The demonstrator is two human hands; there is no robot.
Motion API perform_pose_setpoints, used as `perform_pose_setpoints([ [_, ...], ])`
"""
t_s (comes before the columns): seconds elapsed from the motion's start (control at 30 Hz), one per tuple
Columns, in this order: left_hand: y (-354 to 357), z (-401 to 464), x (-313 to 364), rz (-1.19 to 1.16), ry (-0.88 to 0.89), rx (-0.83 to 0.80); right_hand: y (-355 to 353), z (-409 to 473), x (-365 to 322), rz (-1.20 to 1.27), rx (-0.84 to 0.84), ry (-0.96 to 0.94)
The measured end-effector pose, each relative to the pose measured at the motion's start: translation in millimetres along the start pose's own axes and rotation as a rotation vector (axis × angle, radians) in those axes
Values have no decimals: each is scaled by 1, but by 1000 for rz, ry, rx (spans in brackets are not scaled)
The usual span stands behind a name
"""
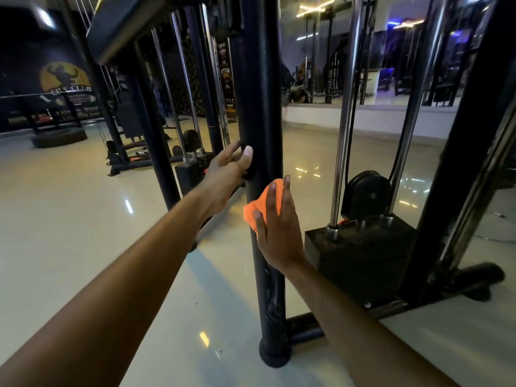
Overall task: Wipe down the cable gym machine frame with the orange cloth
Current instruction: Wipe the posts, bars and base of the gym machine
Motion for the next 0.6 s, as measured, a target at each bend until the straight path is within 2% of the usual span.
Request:
perform_pose_setpoints([
  [0.17,-4,8,-11,-29,0,16,-14,32,-10,31,71,24],
  [0.3,-4,12,-41,-23,7,10,17,-27,16,-11,-13,-29],
  [0.4,-5,7,-76,-9,-6,24,41,-72,32,53,-86,10],
  [0.6,-3,3,-113,-30,-18,56,25,-26,19,85,66,34],
])
Point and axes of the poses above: each hand's wrist, its own z-axis towards the middle knuckle, its own y-axis out of the palm, x = y × z, the point moved 9 cm from there along z, towards the middle knuckle, and after that the axes turned 7 degrees about -y, right-handed, at the moved point
